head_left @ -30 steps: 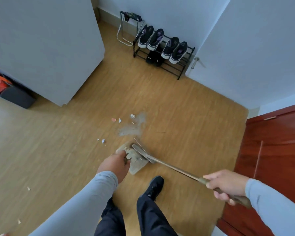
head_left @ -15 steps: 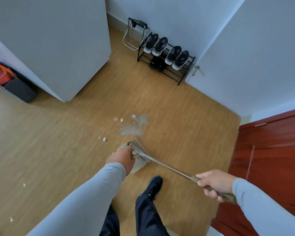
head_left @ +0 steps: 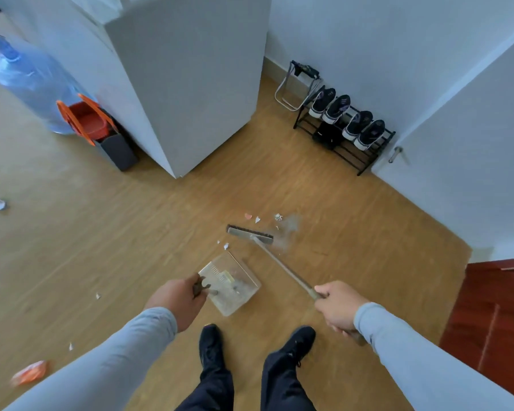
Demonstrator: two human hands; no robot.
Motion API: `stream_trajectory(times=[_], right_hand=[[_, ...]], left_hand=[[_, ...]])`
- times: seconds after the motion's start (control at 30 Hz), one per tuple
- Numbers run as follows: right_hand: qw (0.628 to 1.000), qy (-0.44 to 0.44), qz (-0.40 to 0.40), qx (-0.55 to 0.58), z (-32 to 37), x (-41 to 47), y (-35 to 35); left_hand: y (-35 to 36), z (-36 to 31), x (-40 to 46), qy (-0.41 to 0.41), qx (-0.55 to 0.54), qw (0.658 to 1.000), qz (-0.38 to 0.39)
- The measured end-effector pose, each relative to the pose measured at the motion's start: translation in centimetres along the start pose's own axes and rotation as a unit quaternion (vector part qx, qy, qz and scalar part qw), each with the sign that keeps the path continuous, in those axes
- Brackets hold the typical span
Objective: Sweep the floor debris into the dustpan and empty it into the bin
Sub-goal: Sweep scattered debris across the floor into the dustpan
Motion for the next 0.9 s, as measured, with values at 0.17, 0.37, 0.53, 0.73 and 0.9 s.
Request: stream_trajectory(times=[0.17,0.37,0.53,0.73,0.9], right_hand=[[0.99,-0.029,-0.043,-0.131,9.4,2.8,3.6],[0.958,-0.006,-0.078,-0.277,13.0,2.9,7.6],[0.94,0.007,-0.092,-0.327,10.5,1.0,7.1],[0.988,0.045,0.0,-0.145,4.5,-1.0,3.4],[0.996,0.086,0.019,0.003,1.3,-1.0,4.5]], left_hand=[[-0.8,4.5,0.8,-0.037,-0.005,0.999,-0.014],[-1.4,7.5,2.2,-0.055,0.018,0.998,-0.005],[-2.6,8.2,2.8,-0.044,0.014,0.999,-0.001],[-4.0,9.6,1.8,-0.017,0.032,0.999,0.026],[-3.4,9.9,1.8,0.016,0.086,0.995,0.055]])
Point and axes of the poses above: each hand's wrist, its own x-axis towards the middle knuckle, its own y-axis out of the palm, z = x × y, the point moved 7 cm from there along x, towards the middle knuckle, and after that the axes turned 13 degrees about y, right-handed, at the moved point
